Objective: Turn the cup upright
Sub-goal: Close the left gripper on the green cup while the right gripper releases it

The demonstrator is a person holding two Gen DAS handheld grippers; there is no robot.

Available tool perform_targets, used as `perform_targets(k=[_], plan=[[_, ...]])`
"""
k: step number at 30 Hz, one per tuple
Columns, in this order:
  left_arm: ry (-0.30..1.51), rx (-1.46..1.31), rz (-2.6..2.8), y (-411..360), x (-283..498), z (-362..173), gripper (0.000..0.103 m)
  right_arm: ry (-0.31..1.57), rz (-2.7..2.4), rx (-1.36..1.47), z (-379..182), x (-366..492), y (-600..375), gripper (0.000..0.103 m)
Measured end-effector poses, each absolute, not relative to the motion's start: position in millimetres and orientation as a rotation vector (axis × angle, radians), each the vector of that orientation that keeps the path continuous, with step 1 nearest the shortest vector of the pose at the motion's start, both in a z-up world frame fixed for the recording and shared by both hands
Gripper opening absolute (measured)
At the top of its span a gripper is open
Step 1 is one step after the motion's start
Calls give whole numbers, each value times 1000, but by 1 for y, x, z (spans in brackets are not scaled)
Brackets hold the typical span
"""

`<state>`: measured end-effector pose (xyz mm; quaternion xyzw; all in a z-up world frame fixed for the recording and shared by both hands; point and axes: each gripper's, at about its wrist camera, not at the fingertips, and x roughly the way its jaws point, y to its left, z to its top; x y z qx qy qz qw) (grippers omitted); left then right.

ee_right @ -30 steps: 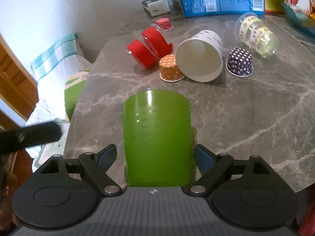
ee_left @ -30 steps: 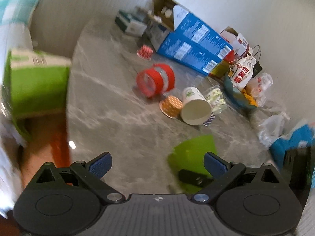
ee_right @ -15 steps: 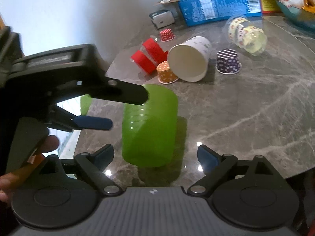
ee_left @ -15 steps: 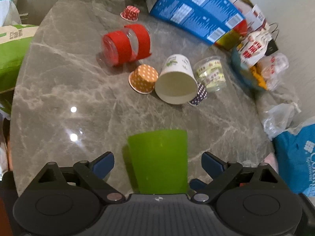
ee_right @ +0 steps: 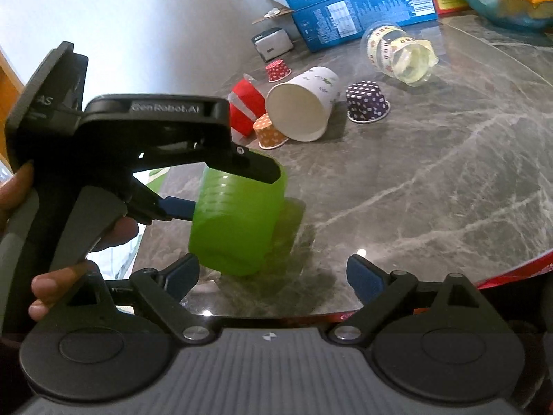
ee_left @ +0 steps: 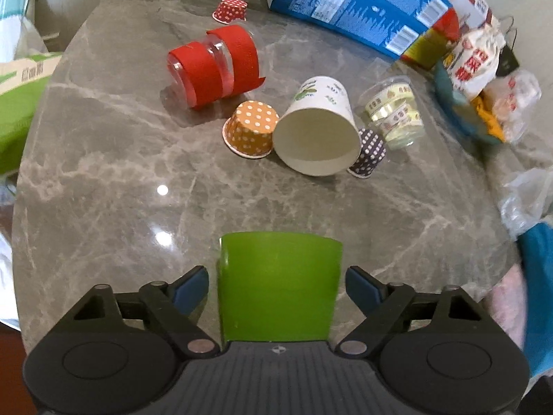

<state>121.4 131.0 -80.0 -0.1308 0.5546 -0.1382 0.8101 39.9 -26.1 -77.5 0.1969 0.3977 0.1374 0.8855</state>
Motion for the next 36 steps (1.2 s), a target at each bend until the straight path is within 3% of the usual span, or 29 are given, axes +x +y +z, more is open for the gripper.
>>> perform_targets(k=[9,12,20,36], plan=[[1152,-77,-325,116,119,-77,83,817,278,444,-80,35,-34,93],[1159,-29,-339,112,119,-77,77,818,276,449,-80,34,-35,93],[1139,-48,-370,117,118,-75,76,807,268,457,-76,33,-34,93],[856,-96,-470,152,87,-54,75,759,226,408,-62,34,-24,93]])
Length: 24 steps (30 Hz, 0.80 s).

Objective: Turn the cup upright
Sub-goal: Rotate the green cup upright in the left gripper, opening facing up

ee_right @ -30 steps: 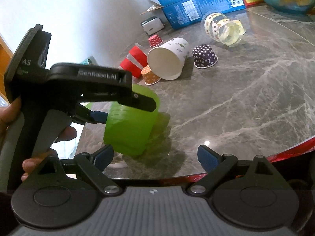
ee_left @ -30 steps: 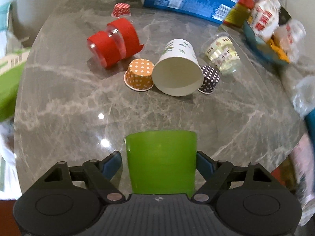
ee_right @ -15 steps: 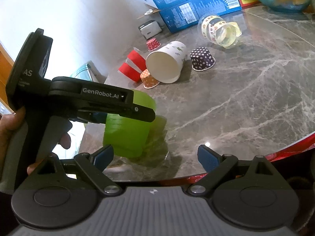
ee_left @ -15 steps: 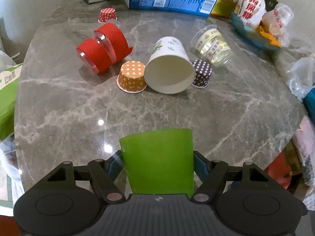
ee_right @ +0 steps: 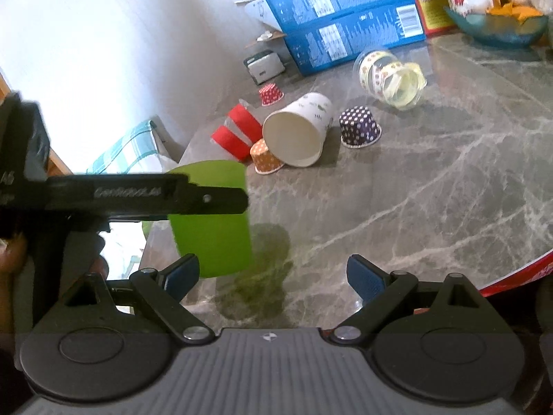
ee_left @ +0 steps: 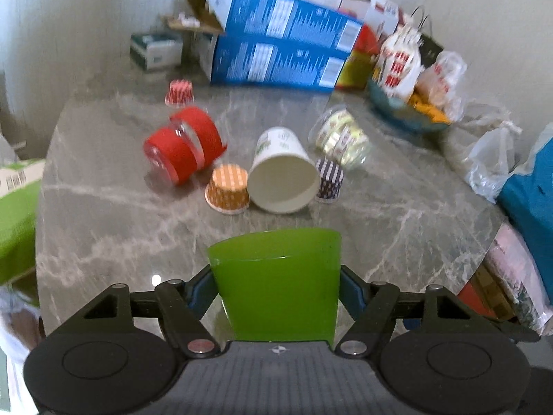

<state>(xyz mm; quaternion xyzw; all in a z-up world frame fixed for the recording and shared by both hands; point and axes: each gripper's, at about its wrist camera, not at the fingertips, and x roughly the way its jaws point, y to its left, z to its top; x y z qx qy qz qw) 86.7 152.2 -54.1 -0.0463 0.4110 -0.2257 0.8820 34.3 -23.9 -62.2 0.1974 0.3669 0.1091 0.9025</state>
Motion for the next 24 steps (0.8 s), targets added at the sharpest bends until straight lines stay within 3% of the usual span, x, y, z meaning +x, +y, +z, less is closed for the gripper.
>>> perform_targets(k=[4,10,13,16,24], plan=[[731,-65,-484,161,74,-39,75,733,204,412,-56,33,-23,93],[406,-15,-505,172,37,-12,75,612,146,370,-41,21,-18,94],[254,-25,-465,175,21,-17,75,546,100,333,-39,18,-17,102],[96,11,-339,170,5,-34,75,455,43,316,-41,16,-23,102],[137,-15,-332,164,22,-87,75,268,-48,156,-65,15,-15,102]])
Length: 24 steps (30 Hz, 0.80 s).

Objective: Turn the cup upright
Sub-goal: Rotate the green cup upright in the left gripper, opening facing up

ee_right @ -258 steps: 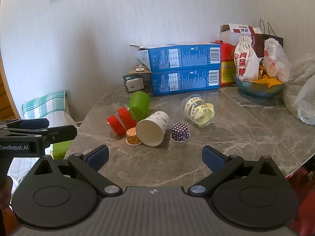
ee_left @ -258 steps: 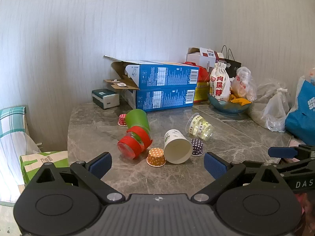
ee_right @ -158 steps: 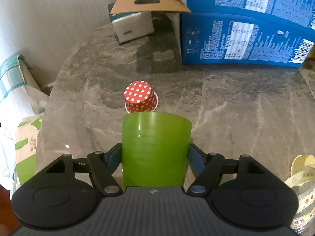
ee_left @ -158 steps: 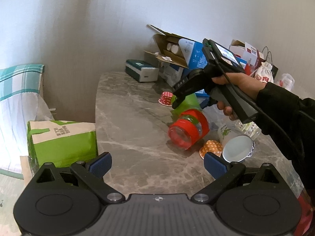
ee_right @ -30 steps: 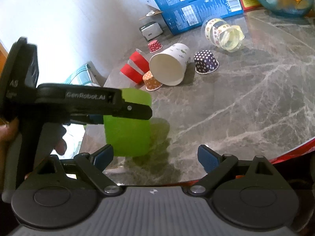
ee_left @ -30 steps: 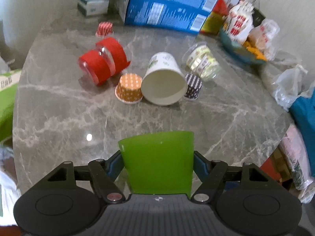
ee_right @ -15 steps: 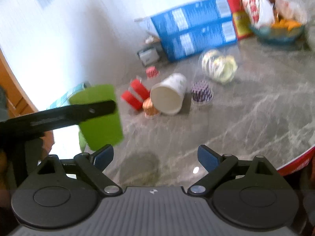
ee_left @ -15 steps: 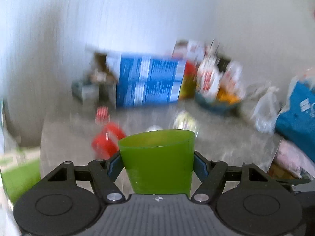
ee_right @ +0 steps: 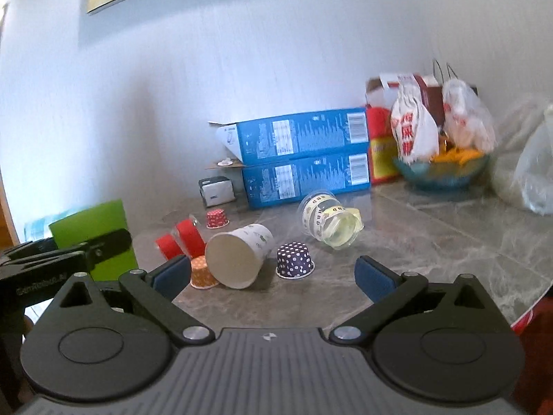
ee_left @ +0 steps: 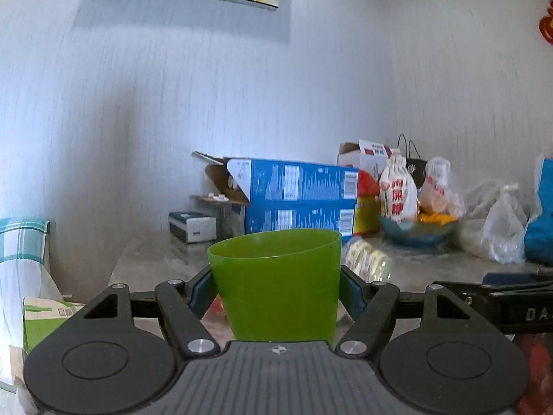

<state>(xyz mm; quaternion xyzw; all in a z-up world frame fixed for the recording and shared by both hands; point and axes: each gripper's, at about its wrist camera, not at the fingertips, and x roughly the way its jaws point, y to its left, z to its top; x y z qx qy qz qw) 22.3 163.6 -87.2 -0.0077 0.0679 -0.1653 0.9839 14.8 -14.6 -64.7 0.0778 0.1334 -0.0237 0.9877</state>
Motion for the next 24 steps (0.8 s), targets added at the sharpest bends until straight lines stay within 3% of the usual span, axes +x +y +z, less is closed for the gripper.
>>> perform_targets(k=[9,24], plan=[[166,37,-324,153,19,-118,75,257,-53,185,-90,-8,-17,102],[165,107,-312,136,23,-122,75,280,-64,235,-108,-20,-25,102]])
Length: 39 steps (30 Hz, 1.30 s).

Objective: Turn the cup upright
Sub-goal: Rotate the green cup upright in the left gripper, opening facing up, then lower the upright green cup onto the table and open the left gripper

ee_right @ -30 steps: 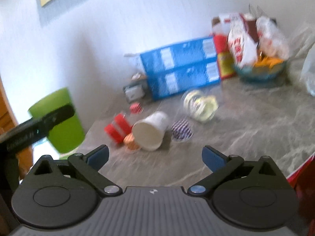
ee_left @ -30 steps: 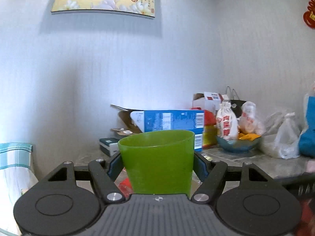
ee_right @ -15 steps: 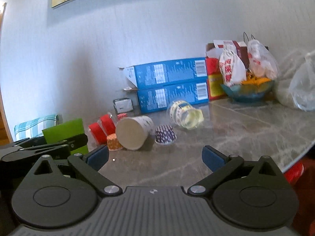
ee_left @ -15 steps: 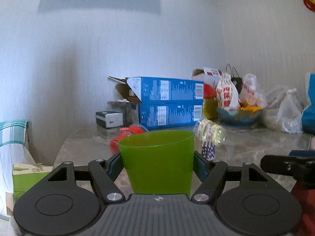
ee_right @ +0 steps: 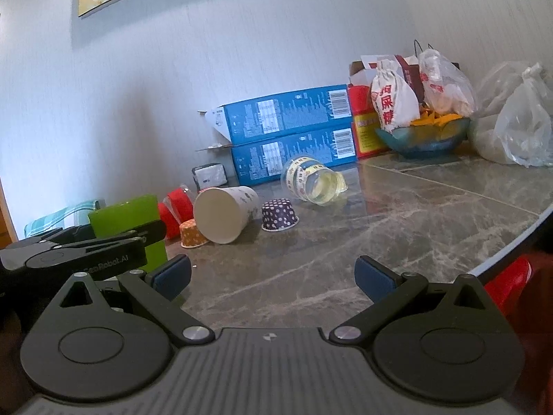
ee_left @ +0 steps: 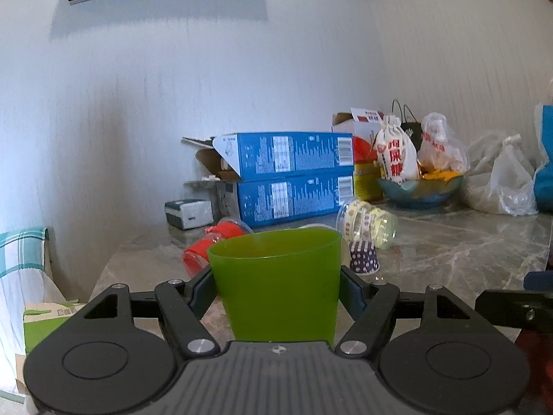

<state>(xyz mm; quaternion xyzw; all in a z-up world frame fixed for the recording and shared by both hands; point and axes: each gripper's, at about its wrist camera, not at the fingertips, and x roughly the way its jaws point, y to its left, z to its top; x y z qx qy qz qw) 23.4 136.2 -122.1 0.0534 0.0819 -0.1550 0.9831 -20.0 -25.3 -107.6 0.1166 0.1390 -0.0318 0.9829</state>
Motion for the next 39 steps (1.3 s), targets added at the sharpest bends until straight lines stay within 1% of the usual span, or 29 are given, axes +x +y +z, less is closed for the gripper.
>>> perform_targets(k=[10,12,14,16,19,22,27,30,34,36,39], plan=[[186,133,-327,137,23,-126,76,292,-54,236,-109,-21,-23,102],[194,136,-333,138,23,-125,81,295,-51,242,-110,-20,-22,102],[205,137,-342,139,24,-124,89,301,-48,247,-110,-20,-22,102],[216,140,-360,139,24,-125,95,305,-44,249,-109,-20,-21,102],[225,168,-374,138,23,-127,95,307,-42,247,-109,-19,-20,102],[235,182,-386,138,20,-127,99,304,-43,247,-108,-20,-20,102],[275,113,-393,169,-4,-128,100,311,-46,249,-105,-25,-20,102],[305,133,-357,189,-24,-117,101,327,-52,222,-95,-32,-14,102],[363,209,-360,209,-34,-82,101,405,-133,156,-65,-36,3,102],[379,204,-375,216,-38,-65,101,401,-108,103,-49,-41,12,102],[358,185,-399,218,-50,-46,101,385,-64,97,-30,-50,20,102]])
